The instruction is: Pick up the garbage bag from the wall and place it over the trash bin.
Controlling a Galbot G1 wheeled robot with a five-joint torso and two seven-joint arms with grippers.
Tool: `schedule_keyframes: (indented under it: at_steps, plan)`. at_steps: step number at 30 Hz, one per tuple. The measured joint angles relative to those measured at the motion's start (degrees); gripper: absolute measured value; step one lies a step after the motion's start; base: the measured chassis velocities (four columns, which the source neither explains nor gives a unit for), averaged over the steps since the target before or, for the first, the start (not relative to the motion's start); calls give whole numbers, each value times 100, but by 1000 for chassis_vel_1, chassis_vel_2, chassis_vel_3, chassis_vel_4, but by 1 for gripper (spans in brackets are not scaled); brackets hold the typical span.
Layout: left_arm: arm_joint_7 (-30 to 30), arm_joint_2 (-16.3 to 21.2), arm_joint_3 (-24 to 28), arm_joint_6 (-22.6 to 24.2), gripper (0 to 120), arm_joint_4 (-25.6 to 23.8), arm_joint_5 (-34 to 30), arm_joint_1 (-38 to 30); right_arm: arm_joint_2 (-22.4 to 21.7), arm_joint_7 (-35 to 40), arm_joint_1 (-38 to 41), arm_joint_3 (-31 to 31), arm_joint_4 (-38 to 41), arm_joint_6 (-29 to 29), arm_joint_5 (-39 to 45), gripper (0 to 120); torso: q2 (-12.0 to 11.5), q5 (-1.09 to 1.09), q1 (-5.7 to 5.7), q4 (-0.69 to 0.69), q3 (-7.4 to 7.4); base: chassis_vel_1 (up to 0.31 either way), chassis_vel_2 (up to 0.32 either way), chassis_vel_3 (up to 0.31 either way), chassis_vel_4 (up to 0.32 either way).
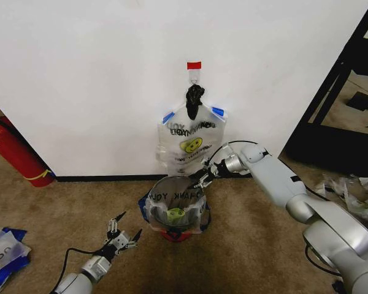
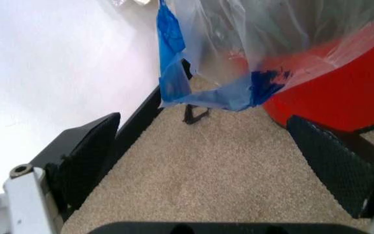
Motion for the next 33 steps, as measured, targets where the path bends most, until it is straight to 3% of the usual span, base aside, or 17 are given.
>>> schedule_keyframes:
  at_steps: [14,26,29,33]
  plan:
    - [-189,-111,-121,-5,100,-87,40,143,119,400,-85,-191,172,-141,-115,47,0,-1,0,2,0,0,0,0,0]
    - [-371,-136,-132,-15,100,-147,51,146,-217,1010,-466,-212,762,-123,324,2,2,0,-1,0,-1,0,0,0,0]
    - [-419,-124,-127,-16,100,-127,51,136,-313,1226,-556,-220,1010,-119,636,0,1,0,0,0,1,0,0,0,0]
    - [-525,-110,-125,-17,100,-105,45,114,-562,2165,-763,-345,1766,25,1666,0,1,-1,-1,2,0,0,0,0,0]
